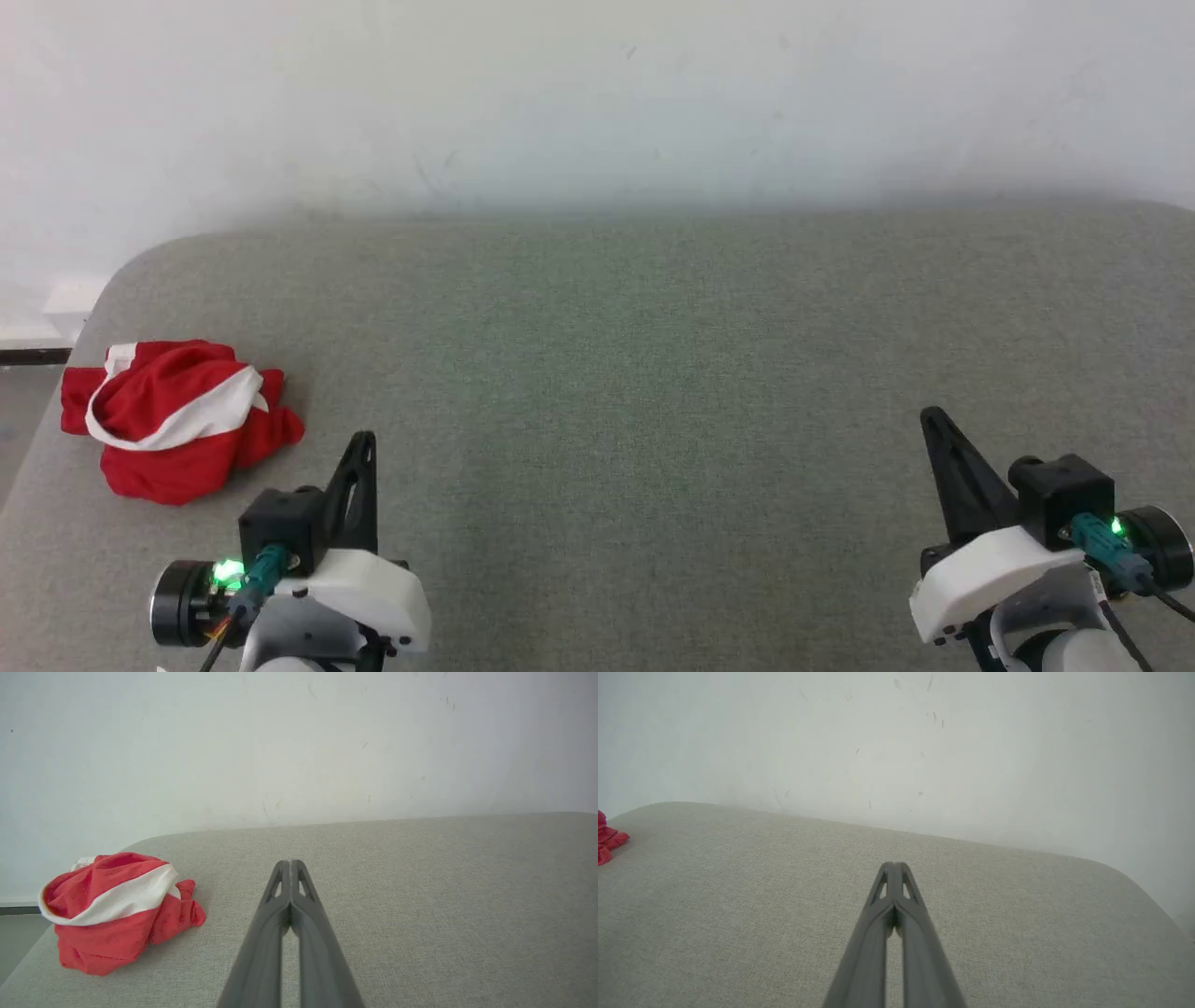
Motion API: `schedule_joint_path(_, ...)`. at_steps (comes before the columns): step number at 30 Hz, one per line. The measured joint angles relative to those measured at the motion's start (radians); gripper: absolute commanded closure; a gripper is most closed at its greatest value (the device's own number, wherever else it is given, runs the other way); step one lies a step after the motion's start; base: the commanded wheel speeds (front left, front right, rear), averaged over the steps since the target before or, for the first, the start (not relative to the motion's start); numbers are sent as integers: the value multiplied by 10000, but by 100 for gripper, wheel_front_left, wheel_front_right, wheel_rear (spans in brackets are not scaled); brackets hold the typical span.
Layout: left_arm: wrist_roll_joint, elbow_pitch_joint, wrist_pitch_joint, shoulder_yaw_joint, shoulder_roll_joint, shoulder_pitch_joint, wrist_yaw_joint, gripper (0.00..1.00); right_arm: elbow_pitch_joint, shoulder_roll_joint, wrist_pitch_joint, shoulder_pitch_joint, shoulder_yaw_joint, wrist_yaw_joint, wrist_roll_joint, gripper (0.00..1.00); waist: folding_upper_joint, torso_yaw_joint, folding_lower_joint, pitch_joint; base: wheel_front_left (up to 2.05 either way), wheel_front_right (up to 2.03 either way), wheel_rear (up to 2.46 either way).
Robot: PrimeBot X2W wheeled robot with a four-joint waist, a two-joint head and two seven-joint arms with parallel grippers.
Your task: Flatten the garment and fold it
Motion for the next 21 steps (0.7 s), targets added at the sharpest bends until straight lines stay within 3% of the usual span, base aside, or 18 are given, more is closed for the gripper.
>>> schedule_joint_path(21, 0, 0, 0, 0, 0, 0, 0, 100, 0, 0, 0, -2, 0, 0, 0, 100, 0, 0, 0, 0, 0, 0, 0)
